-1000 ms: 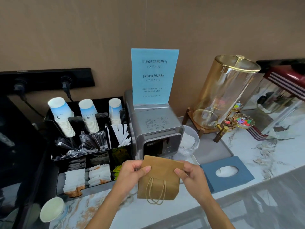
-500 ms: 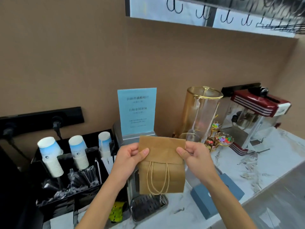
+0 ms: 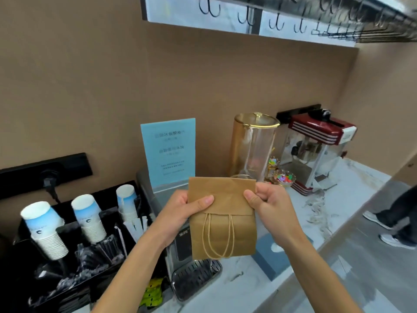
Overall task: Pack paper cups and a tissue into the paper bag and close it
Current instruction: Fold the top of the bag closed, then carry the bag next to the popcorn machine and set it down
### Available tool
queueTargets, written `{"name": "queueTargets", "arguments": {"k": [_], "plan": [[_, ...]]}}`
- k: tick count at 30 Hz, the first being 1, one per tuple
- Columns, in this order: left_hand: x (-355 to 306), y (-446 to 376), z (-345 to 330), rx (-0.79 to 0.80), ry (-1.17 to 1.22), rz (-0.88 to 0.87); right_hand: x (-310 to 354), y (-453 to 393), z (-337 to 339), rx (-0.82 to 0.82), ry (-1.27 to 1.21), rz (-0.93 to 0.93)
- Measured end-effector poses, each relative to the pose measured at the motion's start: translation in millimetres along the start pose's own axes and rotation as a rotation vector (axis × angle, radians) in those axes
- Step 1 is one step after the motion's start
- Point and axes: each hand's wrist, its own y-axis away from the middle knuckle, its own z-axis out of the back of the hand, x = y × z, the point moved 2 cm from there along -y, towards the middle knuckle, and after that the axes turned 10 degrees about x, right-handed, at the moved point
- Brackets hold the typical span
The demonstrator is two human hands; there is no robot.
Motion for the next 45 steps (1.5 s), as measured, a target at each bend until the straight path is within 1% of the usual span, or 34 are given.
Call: {"name": "queueTargets", "arguments": {"k": [2,4,9,12,16,20,26,29,33,37,42,45], "plan": [[7,-9,-10,0.004,0.008,0.013,-6,10,8,-0.009,-0.028,-0.029],[13,-21,-24,0.024,0.013,0.008,-11,19,23,-0.057,-0.049,-0.047],[26,-60,-71,0.095,0.023,-0.027,-31,40,79,-0.106,-0.12,-0.115],[35,-89,-104,0.136,0.012,-0.023,-43,51,115,-0.16,-0.118,-0.127],[47,-134,-157,0.212,-0.011,-0.018,-63,63,172,-0.243,-0.129,-0.125],[65,-181,-213,0.318,0.006,0.008,-85,77,236,-0.316,-0.081,-0.15],[97,-240,-282,0.416,-0.014,0.042,-128,91,320,-0.333,-0.039,-0.19],[109,-266,-307,0.402,-0.024,0.056,-153,89,353,-0.342,-0.059,-0.201],[121,-307,-332,0.374,-0.101,0.073,-185,76,392,-0.345,-0.102,-0.207],[138,-356,-354,0.36,-0.091,0.079,-219,52,429,-0.376,-0.115,-0.236],[165,-435,-378,0.348,-0.046,0.071,-263,12,485,-0.402,-0.071,-0.287],[178,-494,-392,0.355,-0.027,0.069,-292,-22,526,-0.382,-0.066,-0.301]]}}
